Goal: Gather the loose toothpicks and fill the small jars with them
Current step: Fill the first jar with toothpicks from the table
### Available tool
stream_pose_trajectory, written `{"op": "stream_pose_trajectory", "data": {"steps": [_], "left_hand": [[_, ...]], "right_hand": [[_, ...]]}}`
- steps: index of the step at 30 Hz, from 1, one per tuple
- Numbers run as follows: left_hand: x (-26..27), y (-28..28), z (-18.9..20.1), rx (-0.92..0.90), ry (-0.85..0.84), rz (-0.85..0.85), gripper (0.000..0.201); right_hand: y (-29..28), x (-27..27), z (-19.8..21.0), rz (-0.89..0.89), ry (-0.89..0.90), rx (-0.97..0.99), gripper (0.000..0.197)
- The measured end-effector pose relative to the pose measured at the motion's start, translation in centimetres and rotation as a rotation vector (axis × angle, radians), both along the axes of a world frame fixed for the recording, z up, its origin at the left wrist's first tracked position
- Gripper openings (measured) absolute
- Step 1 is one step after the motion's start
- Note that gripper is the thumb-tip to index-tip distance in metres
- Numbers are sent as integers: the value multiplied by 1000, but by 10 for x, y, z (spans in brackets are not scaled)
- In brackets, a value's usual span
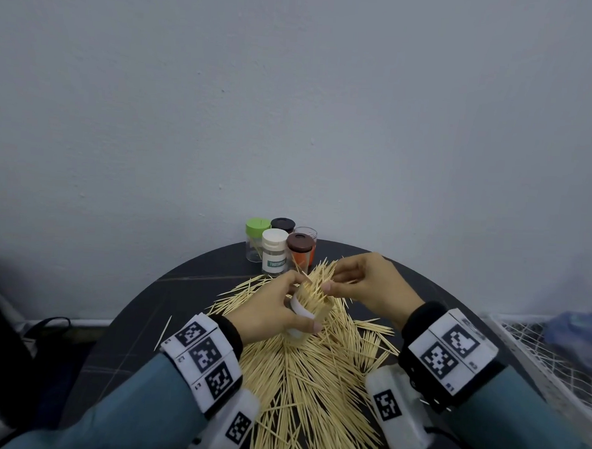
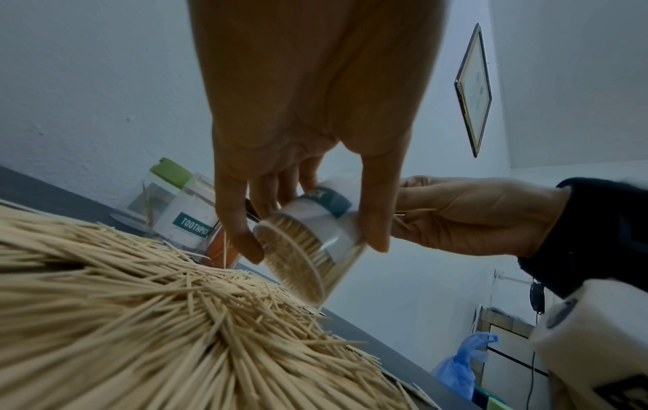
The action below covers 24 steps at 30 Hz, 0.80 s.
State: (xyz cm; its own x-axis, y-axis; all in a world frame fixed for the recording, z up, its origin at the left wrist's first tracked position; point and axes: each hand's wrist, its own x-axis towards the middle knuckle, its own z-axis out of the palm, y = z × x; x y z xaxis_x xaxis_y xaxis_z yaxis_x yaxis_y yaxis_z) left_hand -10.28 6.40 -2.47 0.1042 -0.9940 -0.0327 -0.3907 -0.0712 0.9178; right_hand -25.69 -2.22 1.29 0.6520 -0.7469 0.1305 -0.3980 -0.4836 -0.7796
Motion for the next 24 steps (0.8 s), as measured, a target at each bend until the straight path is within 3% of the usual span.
{"op": "stream_pose_trajectory", "data": {"steps": [3, 5, 11, 13, 21, 24], "left_hand": [[0, -1, 1, 0, 11, 0, 64], [-1, -1, 2, 4, 21, 2, 64], [-1, -1, 2, 7, 58, 12, 62], [-1, -1, 2, 2, 69, 14, 61], [-2, 0, 3, -24, 108, 46, 62], [-2, 0, 3, -28, 121, 63, 66]], "right_hand": [[-2, -3, 4, -7, -34, 42, 7], [-4, -5, 7, -16, -103, 139, 15], [-9, -11, 17, -62, -468, 546, 24], [-11, -14, 19, -58, -529, 599, 26], [-9, -14, 12, -52, -562, 404, 12], [-8, -11, 10, -116, -466, 277, 9]]}}
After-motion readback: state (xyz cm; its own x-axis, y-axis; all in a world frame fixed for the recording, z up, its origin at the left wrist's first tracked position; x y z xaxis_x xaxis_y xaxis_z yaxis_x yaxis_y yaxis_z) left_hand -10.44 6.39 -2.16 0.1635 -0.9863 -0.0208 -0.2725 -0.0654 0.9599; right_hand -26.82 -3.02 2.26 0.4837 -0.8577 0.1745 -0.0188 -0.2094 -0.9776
